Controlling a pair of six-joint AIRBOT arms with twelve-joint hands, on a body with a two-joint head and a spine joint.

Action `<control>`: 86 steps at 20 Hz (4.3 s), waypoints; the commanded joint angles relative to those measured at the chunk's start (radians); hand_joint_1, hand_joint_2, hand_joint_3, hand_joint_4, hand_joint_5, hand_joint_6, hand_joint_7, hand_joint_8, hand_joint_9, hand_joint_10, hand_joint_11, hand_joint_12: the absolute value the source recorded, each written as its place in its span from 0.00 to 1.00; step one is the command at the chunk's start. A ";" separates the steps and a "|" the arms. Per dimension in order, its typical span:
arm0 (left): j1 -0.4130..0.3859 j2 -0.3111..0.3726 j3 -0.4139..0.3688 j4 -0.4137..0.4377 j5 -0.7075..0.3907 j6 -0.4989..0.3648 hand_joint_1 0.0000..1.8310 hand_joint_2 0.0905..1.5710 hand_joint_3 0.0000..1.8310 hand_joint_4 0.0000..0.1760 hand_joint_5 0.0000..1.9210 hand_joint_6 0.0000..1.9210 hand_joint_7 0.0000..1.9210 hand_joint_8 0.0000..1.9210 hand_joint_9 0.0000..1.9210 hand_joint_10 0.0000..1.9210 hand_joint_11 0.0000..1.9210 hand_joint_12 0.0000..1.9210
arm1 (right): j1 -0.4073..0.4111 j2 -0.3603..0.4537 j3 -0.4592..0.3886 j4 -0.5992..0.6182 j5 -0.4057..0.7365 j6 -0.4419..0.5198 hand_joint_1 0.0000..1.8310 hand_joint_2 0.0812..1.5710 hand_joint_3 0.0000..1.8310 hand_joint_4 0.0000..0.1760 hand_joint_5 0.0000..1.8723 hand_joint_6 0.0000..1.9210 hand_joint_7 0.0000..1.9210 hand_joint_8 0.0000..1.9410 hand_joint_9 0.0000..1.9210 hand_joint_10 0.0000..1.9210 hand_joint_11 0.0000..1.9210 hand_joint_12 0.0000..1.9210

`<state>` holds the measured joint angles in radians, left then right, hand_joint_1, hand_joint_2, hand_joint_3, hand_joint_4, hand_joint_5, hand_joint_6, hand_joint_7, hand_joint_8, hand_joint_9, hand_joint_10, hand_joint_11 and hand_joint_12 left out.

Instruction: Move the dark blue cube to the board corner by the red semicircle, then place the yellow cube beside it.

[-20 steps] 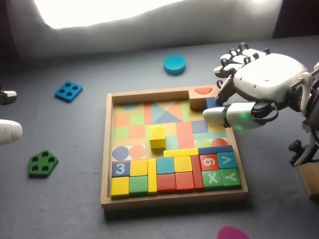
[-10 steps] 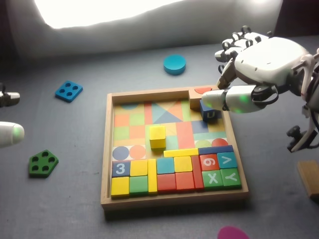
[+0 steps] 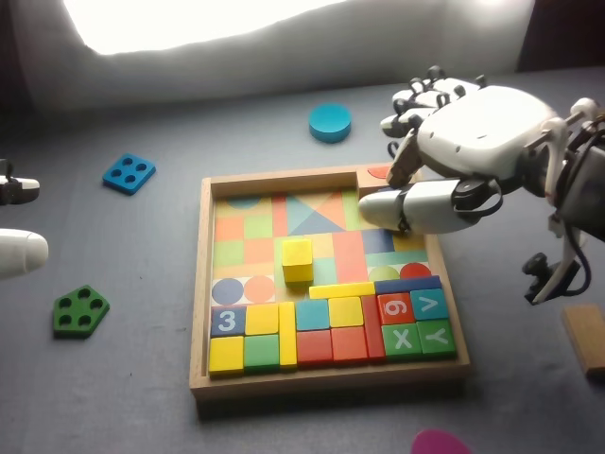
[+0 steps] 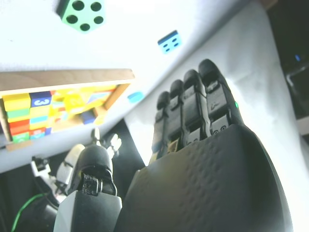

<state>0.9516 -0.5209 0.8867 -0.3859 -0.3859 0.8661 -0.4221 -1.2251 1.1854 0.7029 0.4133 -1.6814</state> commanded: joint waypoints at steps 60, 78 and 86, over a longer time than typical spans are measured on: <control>-0.002 0.000 0.011 -0.006 -0.078 -0.016 0.00 0.80 0.00 0.14 0.07 0.00 0.07 0.00 0.06 0.00 0.00 0.20 | 0.079 -0.108 -0.064 -0.043 0.007 -0.024 0.00 0.73 0.00 0.00 0.48 0.00 0.14 0.00 0.05 0.00 0.00 0.06; -0.001 0.000 0.009 -0.006 -0.078 -0.022 0.00 0.80 0.00 0.21 0.06 0.00 0.05 0.00 0.04 0.00 0.00 0.17 | 0.037 -0.140 -0.024 -0.080 -0.004 0.005 0.00 0.73 0.00 0.00 0.47 0.00 0.14 0.00 0.05 0.00 0.00 0.08; -0.002 0.000 0.009 -0.006 -0.078 -0.022 0.00 0.80 0.00 0.16 0.06 0.00 0.07 0.00 0.05 0.00 0.00 0.18 | 0.015 -0.145 -0.023 -0.100 0.002 0.013 0.00 0.73 0.00 0.00 0.47 0.00 0.16 0.00 0.06 0.00 0.00 0.08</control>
<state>0.9527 -0.5217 0.8886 -0.3855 -0.3672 0.8474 -0.4046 -1.3724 1.1618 0.6197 0.3454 -1.6726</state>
